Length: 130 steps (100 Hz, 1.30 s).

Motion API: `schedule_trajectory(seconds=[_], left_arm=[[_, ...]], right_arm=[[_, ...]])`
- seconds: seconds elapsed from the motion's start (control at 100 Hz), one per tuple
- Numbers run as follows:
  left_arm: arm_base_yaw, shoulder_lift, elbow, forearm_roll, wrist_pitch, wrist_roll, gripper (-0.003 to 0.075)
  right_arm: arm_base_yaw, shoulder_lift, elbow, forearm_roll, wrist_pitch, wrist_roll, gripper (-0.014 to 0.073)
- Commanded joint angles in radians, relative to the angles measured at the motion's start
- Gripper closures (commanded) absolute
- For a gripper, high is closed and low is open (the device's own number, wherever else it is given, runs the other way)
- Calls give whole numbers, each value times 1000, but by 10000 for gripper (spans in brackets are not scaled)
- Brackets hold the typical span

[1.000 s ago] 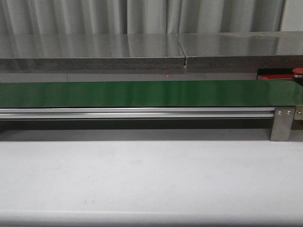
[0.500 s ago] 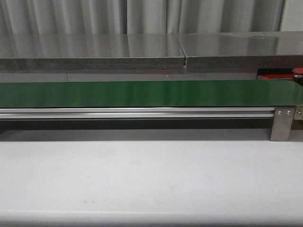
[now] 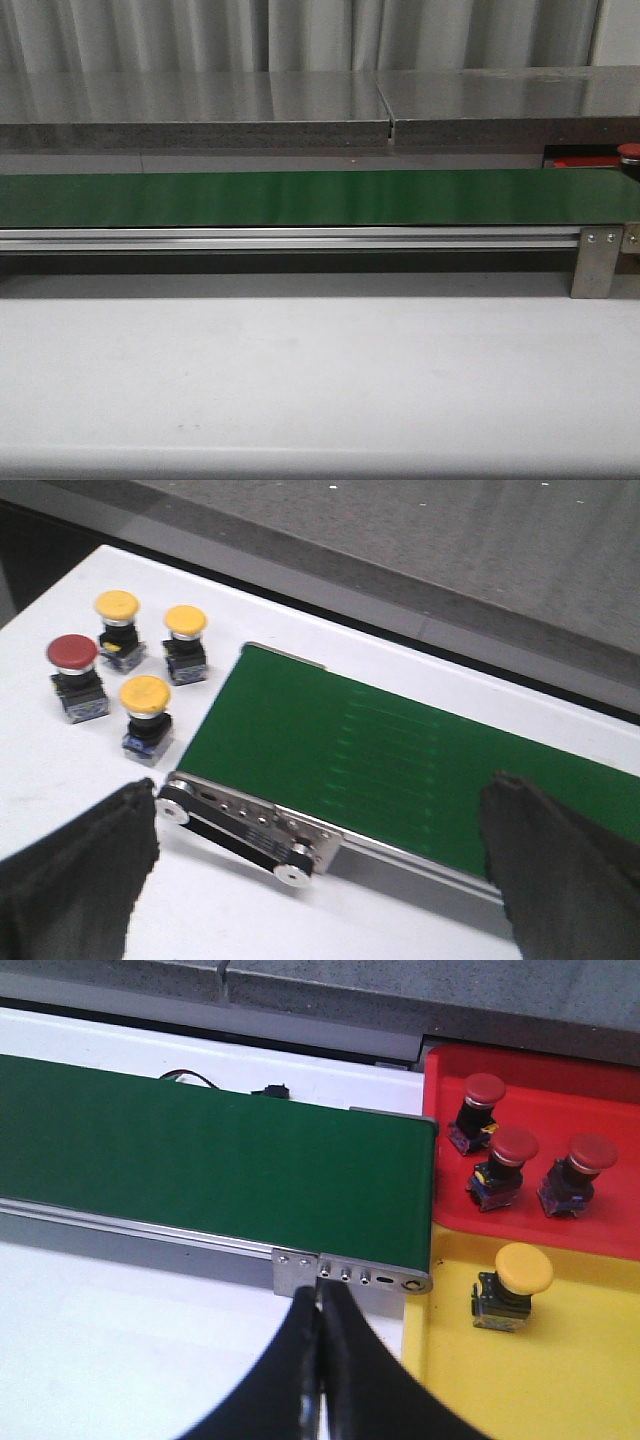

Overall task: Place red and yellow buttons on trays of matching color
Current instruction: 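Lower the left gripper onto a yellow button on the table and grasp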

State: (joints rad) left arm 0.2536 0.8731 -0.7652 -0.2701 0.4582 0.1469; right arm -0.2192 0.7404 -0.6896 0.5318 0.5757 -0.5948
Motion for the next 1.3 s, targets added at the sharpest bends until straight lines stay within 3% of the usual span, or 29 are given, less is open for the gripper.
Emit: schedule_trajectory(seconds=[0.0, 0.62, 0.9, 1.29], left_arm=[[54, 112, -122, -25, -23, -15, 112], [197, 859, -652, -74, 147, -15, 112], [199, 1026, -749, -90, 164, -15, 113], [199, 1119, -808, -92, 151, -15, 113]], right_arm=[[2, -6, -27, 26, -51, -9, 660], [2, -6, -27, 26, -51, -9, 660], [2, -6, -27, 26, -51, -9, 660], [2, -6, -27, 26, -51, -9, 660]])
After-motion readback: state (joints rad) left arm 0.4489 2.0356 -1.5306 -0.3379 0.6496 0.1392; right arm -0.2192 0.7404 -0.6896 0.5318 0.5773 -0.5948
